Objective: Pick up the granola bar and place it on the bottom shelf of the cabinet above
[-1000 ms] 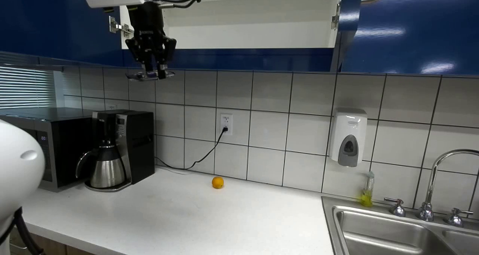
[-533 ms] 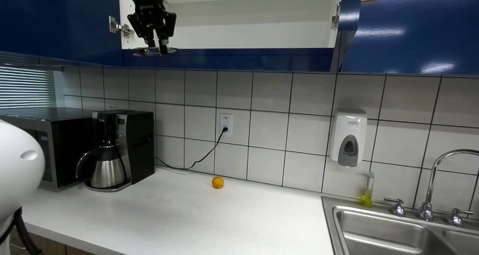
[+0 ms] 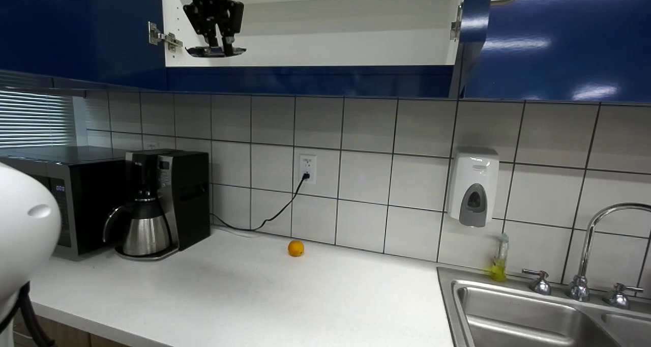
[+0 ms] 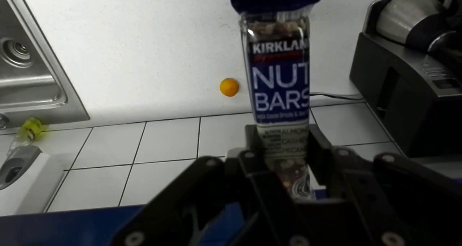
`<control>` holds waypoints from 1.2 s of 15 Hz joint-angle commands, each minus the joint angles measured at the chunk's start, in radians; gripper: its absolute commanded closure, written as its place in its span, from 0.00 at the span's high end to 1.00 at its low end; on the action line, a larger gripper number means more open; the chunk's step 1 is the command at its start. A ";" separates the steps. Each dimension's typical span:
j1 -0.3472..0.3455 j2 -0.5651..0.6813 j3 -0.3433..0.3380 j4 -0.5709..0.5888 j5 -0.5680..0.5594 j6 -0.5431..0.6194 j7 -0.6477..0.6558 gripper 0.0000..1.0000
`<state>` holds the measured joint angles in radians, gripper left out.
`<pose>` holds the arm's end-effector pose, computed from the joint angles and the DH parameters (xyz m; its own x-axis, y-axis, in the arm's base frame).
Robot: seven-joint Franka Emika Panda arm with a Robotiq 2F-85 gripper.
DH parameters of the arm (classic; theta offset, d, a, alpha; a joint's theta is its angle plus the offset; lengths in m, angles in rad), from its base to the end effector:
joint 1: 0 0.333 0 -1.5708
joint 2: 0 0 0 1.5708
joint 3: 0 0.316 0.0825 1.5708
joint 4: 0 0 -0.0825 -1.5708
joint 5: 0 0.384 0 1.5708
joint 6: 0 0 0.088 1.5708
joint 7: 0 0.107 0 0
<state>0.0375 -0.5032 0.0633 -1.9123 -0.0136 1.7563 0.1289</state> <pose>0.4023 0.0482 0.7217 0.9392 -0.0286 0.3420 -0.0304 -0.9995 -0.0001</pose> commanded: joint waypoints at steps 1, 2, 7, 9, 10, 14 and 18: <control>-0.016 0.116 0.026 0.162 -0.001 -0.061 0.060 0.11; -0.015 0.141 0.028 0.190 -0.003 -0.063 0.068 0.11; -0.007 0.243 0.039 0.305 -0.020 -0.035 0.095 0.11; -0.005 0.274 0.040 0.336 -0.022 -0.005 0.102 0.11; -0.006 0.289 0.043 0.352 -0.032 0.012 0.113 0.11; -0.002 0.346 0.047 0.396 -0.053 0.115 0.133 0.11; 0.003 0.387 0.043 0.409 -0.073 0.240 0.146 0.11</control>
<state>0.0397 -0.1591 0.0976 -1.5469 -0.0535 1.9315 0.2360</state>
